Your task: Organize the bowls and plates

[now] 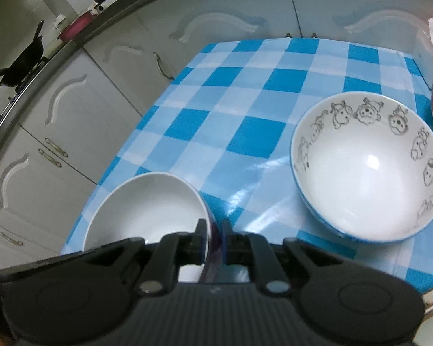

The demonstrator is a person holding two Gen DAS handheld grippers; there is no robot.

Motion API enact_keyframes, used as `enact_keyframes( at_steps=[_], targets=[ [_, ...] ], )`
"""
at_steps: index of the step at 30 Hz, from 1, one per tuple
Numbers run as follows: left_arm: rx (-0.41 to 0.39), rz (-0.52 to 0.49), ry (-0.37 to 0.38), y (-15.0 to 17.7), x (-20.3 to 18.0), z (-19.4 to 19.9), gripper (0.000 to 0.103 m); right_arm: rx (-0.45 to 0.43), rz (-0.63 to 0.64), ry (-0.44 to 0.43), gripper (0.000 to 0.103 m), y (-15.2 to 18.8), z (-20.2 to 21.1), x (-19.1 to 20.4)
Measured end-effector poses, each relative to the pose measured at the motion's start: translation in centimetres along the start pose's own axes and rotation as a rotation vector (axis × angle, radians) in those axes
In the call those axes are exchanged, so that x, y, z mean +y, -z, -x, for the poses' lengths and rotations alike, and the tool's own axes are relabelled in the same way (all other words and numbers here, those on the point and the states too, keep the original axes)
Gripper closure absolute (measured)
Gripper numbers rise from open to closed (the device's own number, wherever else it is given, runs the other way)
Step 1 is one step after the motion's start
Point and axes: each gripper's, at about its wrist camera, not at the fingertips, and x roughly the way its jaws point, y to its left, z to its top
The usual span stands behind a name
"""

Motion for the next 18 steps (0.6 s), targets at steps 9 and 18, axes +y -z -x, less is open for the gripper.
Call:
enact_keyframes(
  at_steps=[9, 18],
  targets=[
    [-0.051, -0.052, 0.016, 1.0, 0.9, 1.6, 0.078, -0.033, -0.012, 0.003, 0.079, 0.4, 0.8, 0.2],
    [-0.060, -0.124, 0.011, 0.8, 0.0, 5.0, 0.047, -0.095, -0.066, 0.023, 0.046, 1.0, 4.6, -0.7]
  ],
)
